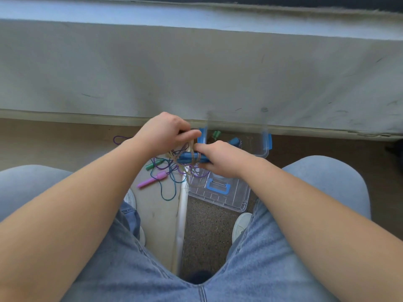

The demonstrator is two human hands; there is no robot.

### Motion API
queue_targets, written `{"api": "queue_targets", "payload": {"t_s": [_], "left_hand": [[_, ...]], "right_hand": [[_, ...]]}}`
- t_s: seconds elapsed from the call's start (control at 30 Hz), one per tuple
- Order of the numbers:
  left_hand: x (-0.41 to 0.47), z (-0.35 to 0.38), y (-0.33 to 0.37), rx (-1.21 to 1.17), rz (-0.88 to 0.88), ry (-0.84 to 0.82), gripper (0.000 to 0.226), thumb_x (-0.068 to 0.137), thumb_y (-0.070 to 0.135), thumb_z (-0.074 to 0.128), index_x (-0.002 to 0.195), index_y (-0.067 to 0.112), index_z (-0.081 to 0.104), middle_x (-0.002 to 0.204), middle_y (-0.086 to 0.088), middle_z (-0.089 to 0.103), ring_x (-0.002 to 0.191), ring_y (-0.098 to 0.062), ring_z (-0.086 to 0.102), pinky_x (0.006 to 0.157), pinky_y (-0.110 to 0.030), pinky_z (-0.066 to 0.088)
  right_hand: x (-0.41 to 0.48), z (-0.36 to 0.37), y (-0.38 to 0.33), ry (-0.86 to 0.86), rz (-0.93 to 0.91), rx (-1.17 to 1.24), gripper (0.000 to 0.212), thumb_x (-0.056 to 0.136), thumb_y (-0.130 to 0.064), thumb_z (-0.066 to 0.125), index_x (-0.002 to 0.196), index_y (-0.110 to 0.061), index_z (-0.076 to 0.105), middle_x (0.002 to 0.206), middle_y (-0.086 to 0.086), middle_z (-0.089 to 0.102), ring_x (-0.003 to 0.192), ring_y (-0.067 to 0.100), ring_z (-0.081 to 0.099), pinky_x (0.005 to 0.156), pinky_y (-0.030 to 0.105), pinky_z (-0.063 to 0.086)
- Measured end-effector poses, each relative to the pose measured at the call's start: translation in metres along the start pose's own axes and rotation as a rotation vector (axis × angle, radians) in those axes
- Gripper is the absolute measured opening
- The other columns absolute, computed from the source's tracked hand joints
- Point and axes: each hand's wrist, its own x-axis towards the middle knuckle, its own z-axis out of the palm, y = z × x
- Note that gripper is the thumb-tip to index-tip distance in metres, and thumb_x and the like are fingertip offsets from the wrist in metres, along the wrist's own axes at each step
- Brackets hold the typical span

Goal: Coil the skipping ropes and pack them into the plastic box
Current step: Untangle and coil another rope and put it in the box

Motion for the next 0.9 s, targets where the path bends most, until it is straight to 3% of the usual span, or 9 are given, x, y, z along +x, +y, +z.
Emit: {"api": "queue_targets", "payload": {"t_s": [0.13,0.23,0.3,0.43,0.6,0.67,0.73,0.83,0.9], "left_hand": [[-0.005,0.007,-0.006,-0.26,-0.313,-0.075,0.051,0.102,0.043,0.046,0.057,0.018,0.05,0.052,-0.003,0.048,0.052,-0.017,0.043,0.053,-0.033,0.032],[-0.012,0.02,0.002,-0.215,-0.333,-0.053,0.022,0.102,0.029,0.041,0.101,0.013,0.056,0.075,-0.016,0.064,0.07,-0.038,0.058,0.059,-0.038,0.039],[-0.012,0.027,0.015,-0.149,-0.261,-0.079,0.024,0.104,0.028,0.036,0.117,0.013,0.049,0.082,-0.025,0.065,0.073,-0.044,0.059,0.062,-0.043,0.044],[-0.011,0.026,0.033,0.018,-0.01,-0.152,0.024,0.099,0.034,0.037,0.089,0.016,0.05,0.068,-0.009,0.056,0.065,-0.036,0.052,0.059,-0.039,0.043],[-0.006,0.009,0.029,0.217,0.268,-0.079,0.048,0.093,0.056,0.029,0.073,0.021,0.055,0.058,0.004,0.052,0.054,-0.024,0.051,0.047,-0.03,0.039],[-0.001,0.004,0.023,0.151,0.249,-0.03,0.056,0.091,0.066,0.031,0.069,0.023,0.059,0.059,0.004,0.055,0.055,-0.021,0.051,0.048,-0.031,0.043],[0.001,0.003,0.014,0.106,0.189,-0.023,0.061,0.086,0.073,0.035,0.065,0.023,0.061,0.059,0.004,0.055,0.056,-0.018,0.051,0.049,-0.034,0.046],[0.001,0.006,0.005,-0.04,0.008,-0.062,0.064,0.09,0.069,0.041,0.059,0.015,0.055,0.051,-0.002,0.049,0.053,-0.021,0.046,0.051,-0.036,0.043],[0.001,0.009,0.001,-0.16,-0.148,-0.1,0.061,0.098,0.056,0.044,0.06,0.009,0.052,0.05,-0.005,0.046,0.054,-0.023,0.04,0.054,-0.036,0.037]], "right_hand": [[-0.001,0.0,-0.004,0.23,-0.009,0.305,0.024,0.092,-0.022,0.07,0.113,-0.026,0.059,0.09,0.001,0.068,0.08,0.02,0.062,0.073,0.034,0.049],[0.001,-0.002,0.0,0.389,0.093,0.382,0.025,0.092,-0.02,0.067,0.115,-0.023,0.058,0.087,0.001,0.066,0.077,0.022,0.059,0.07,0.032,0.044],[0.003,-0.003,0.004,0.441,0.184,0.387,0.027,0.092,-0.02,0.064,0.117,-0.025,0.056,0.089,0.004,0.067,0.079,0.027,0.06,0.072,0.035,0.048],[0.007,-0.006,0.01,0.426,0.382,0.226,0.02,0.093,-0.022,0.059,0.112,-0.02,0.052,0.095,0.013,0.065,0.085,0.038,0.058,0.076,0.042,0.051],[0.006,0.002,0.011,0.064,0.336,-0.091,0.026,0.093,-0.011,0.054,0.116,-0.022,0.049,0.096,0.013,0.061,0.085,0.037,0.06,0.066,0.036,0.042],[0.004,0.003,0.004,-0.074,0.209,-0.162,0.025,0.093,-0.011,0.054,0.114,-0.024,0.055,0.081,0.006,0.055,0.079,0.032,0.061,0.062,0.033,0.042],[0.002,0.001,-0.004,-0.131,0.094,-0.211,0.001,0.093,-0.016,0.056,0.092,-0.016,0.054,0.07,-0.001,0.047,0.071,0.023,0.059,0.057,0.03,0.039],[0.001,-0.002,-0.011,-0.007,0.04,-0.039,0.019,0.086,-0.016,0.063,0.073,-0.018,0.049,0.066,-0.003,0.052,0.06,0.014,0.048,0.055,0.032,0.037],[0.001,-0.003,-0.009,0.125,0.037,0.142,0.006,0.081,-0.014,0.067,0.079,-0.015,0.061,0.071,0.001,0.063,0.066,0.02,0.056,0.061,0.033,0.043]]}}
